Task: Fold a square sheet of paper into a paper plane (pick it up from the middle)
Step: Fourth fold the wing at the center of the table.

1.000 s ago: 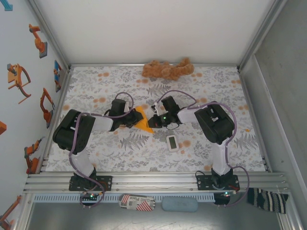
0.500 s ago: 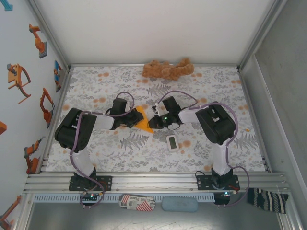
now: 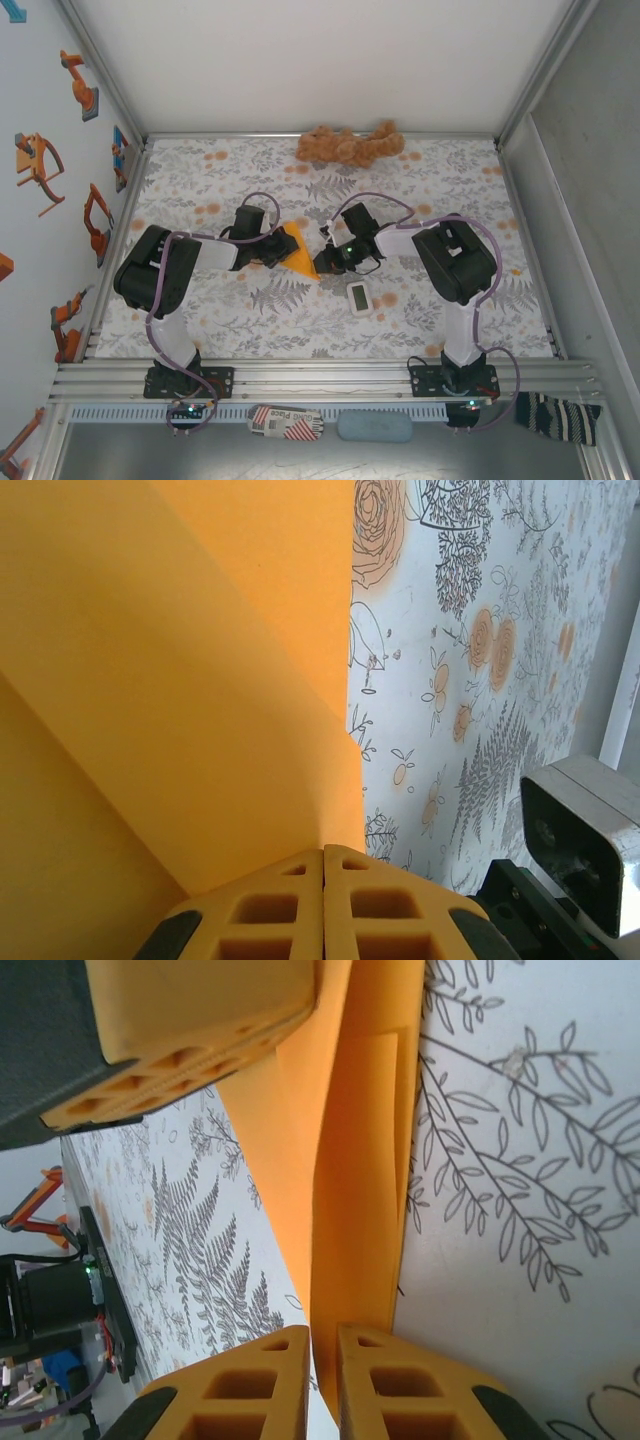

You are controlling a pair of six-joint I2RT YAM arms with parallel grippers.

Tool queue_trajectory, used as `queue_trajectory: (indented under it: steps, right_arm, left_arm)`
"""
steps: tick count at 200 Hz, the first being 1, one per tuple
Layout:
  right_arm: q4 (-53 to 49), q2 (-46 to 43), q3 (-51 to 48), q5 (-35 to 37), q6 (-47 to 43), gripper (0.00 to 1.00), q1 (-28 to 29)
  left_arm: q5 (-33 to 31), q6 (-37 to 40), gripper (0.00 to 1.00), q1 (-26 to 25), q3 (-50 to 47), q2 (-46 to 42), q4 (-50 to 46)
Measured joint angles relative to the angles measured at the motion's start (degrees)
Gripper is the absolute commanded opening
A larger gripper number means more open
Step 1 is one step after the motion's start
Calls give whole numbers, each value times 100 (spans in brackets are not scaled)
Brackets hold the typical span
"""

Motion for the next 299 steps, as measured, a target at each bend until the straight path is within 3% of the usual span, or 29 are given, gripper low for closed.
queue_trajectory:
  steps: [299]
  right_arm:
    - [-396,7,101,131,-321,10,0]
  left_arm:
    - [-109,92,10,0,264,120,-448]
